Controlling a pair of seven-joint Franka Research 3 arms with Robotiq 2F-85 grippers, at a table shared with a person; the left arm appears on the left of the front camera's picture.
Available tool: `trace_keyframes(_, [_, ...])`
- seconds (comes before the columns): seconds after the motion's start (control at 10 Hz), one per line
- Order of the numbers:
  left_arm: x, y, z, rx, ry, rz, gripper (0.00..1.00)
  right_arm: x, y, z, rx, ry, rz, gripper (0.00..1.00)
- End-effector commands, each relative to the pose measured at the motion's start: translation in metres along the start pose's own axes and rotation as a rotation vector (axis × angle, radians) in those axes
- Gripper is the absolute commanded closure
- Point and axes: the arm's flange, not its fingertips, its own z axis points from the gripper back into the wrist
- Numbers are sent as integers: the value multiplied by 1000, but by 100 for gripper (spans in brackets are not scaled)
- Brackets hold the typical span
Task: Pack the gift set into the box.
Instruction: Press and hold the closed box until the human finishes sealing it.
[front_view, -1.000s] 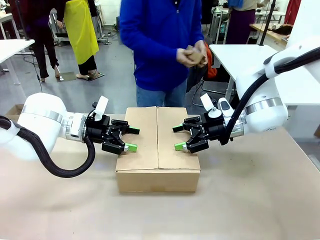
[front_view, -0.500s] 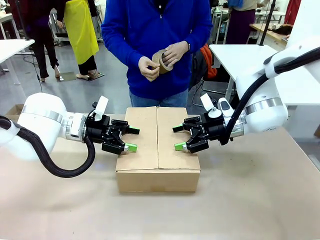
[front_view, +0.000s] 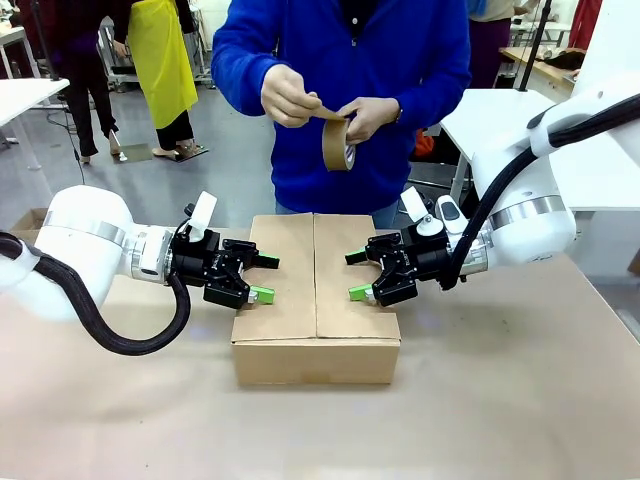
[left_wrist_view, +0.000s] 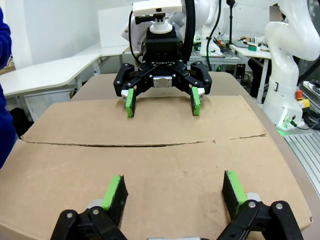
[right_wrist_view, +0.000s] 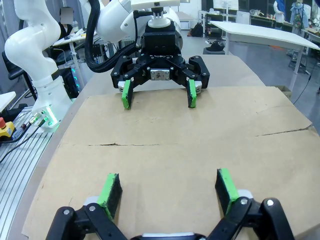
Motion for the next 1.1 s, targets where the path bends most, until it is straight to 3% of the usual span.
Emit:
trace_keyframes(0.0, [-3,-2,0,0,4,-7,0,-2,1,-1,-1,7,-2,0])
trace_keyframes(1.0, [-3,-2,0,0,4,-7,0,-2,1,-1,-1,7,-2,0])
